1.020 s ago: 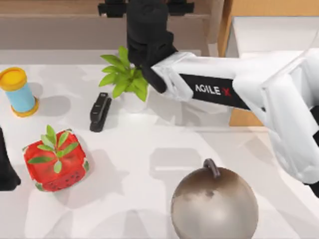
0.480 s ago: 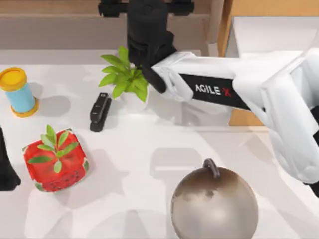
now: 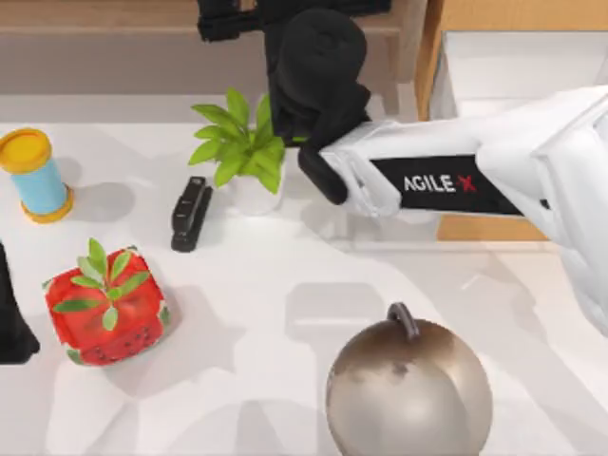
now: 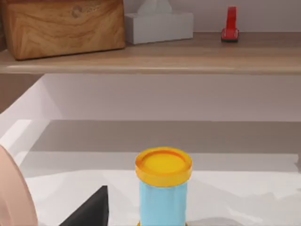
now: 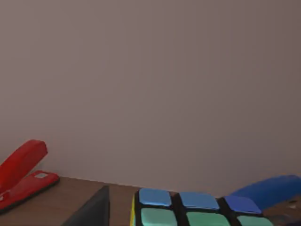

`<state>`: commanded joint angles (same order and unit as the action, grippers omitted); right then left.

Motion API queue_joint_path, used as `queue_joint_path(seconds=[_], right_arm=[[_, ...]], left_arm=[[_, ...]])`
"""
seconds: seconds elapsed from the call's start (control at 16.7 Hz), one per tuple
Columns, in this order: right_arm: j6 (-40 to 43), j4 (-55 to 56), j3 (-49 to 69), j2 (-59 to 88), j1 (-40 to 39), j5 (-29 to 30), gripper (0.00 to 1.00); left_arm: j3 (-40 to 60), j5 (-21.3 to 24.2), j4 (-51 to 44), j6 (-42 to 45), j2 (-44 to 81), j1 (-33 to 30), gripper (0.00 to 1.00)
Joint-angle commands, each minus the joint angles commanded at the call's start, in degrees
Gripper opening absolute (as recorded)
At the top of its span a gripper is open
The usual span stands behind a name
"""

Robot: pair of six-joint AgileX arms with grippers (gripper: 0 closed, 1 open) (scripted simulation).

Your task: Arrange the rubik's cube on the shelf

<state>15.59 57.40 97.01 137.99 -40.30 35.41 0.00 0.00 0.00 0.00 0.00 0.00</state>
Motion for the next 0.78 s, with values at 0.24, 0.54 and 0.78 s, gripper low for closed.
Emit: queue_joint_path(seconds=[0.24, 0.54, 0.78], right_arm=[[12.3, 18.9, -19.7, -9.9, 0.1, -5.7, 1.0], [30.6, 38.3, -44.2, -22.0, 2.4, -11.6, 1.0], [45.8, 46.8, -62.0, -28.0, 5.8, -14.3, 1.0]], left_arm=[[0.0, 0.0, 0.0, 0.0, 0.0, 0.0, 1.0], [0.0, 0.0, 0.0, 0.0, 0.0, 0.0, 1.0], [0.0, 0.0, 0.0, 0.0, 0.0, 0.0, 1.0]])
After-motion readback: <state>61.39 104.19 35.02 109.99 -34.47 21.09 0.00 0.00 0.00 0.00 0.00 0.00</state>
